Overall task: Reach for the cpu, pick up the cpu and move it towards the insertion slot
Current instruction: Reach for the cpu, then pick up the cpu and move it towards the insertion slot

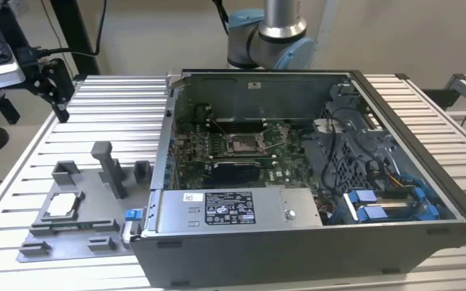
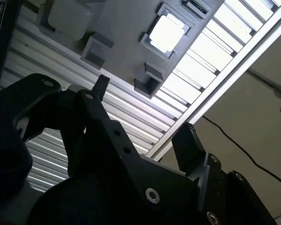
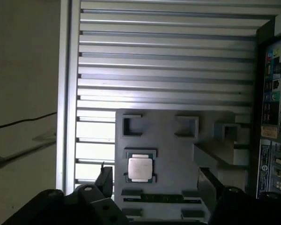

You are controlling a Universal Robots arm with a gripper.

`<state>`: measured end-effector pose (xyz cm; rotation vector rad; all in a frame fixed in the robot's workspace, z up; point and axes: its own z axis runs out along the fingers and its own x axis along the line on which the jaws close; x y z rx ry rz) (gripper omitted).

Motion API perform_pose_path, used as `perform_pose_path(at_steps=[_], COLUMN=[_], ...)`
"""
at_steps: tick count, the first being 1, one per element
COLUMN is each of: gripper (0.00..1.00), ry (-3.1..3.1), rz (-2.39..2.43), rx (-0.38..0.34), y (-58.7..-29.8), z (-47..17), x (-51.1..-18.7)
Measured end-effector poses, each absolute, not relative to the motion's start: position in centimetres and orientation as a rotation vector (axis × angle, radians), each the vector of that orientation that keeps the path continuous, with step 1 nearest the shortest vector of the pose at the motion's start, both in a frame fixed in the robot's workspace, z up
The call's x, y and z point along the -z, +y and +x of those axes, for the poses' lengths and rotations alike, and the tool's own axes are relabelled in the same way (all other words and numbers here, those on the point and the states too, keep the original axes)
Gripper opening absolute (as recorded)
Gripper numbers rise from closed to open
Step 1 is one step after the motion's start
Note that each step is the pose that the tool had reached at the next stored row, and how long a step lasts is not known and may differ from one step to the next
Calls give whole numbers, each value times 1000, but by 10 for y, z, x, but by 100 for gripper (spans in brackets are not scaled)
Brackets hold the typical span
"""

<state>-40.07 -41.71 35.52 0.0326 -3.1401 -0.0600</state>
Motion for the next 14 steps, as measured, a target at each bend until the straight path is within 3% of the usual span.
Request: perform_pose_path(at_steps=[14], gripper=[100], ry=[-3140], rz=[33], rx=[51], y=[-417], z=[-403], x=[-347])
